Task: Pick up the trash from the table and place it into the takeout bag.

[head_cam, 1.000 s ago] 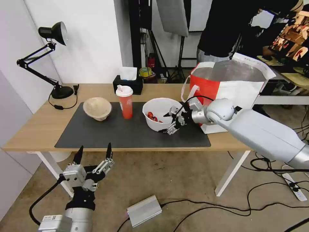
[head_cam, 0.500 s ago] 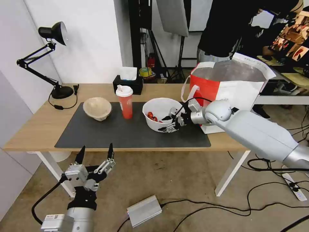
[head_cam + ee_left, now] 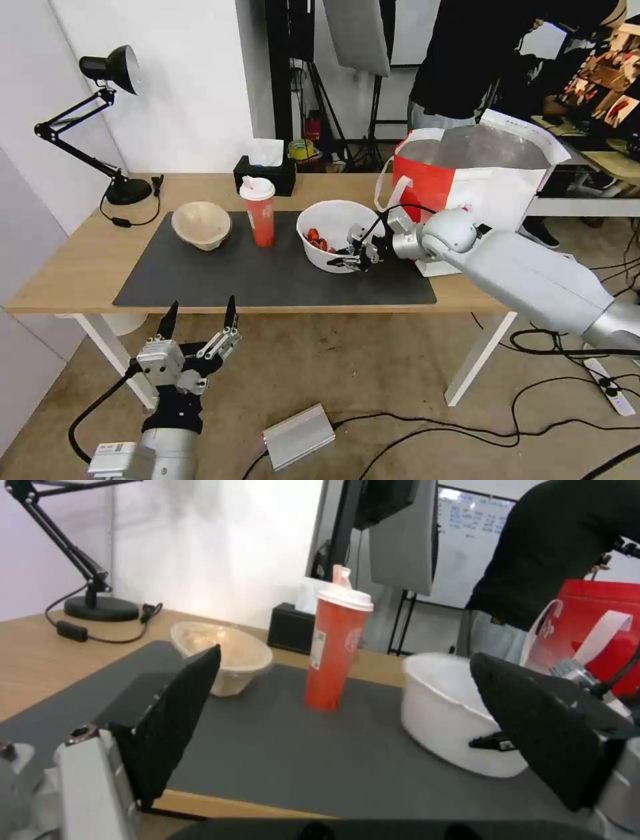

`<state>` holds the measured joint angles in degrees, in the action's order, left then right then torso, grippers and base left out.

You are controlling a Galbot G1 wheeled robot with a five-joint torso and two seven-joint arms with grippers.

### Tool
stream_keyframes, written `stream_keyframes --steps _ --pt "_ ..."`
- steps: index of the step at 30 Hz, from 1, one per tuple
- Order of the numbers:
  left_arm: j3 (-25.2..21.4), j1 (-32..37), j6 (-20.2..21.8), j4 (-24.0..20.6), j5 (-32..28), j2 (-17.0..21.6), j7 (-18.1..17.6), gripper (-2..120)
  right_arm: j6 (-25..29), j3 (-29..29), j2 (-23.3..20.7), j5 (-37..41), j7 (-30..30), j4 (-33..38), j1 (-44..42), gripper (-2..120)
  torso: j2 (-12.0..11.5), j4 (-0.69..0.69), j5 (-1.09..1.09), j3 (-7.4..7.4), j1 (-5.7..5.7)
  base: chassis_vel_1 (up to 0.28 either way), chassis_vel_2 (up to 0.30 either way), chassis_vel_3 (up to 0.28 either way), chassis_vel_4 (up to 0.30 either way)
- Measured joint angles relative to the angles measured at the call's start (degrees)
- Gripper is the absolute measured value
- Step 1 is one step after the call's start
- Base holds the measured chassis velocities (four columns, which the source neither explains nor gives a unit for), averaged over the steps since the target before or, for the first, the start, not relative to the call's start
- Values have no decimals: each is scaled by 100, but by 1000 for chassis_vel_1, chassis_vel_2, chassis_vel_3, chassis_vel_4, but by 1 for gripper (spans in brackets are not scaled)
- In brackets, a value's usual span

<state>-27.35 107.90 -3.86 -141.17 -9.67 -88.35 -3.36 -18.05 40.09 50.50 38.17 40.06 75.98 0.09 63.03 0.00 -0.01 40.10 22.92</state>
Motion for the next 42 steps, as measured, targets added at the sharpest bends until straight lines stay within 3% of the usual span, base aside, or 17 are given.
stream_keyframes --steps 15,42 --pt "-24 -51 -2 11 -38 60 -123 100 13 26 115 52 -20 -20 36 0 0 0 1 0 0 0 0 0 0" --pt "26 -83 -116 115 34 6 -147 100 -11 -135 -102 735 16 417 833 0 -1 0 0 1 0 0 0 0 0"
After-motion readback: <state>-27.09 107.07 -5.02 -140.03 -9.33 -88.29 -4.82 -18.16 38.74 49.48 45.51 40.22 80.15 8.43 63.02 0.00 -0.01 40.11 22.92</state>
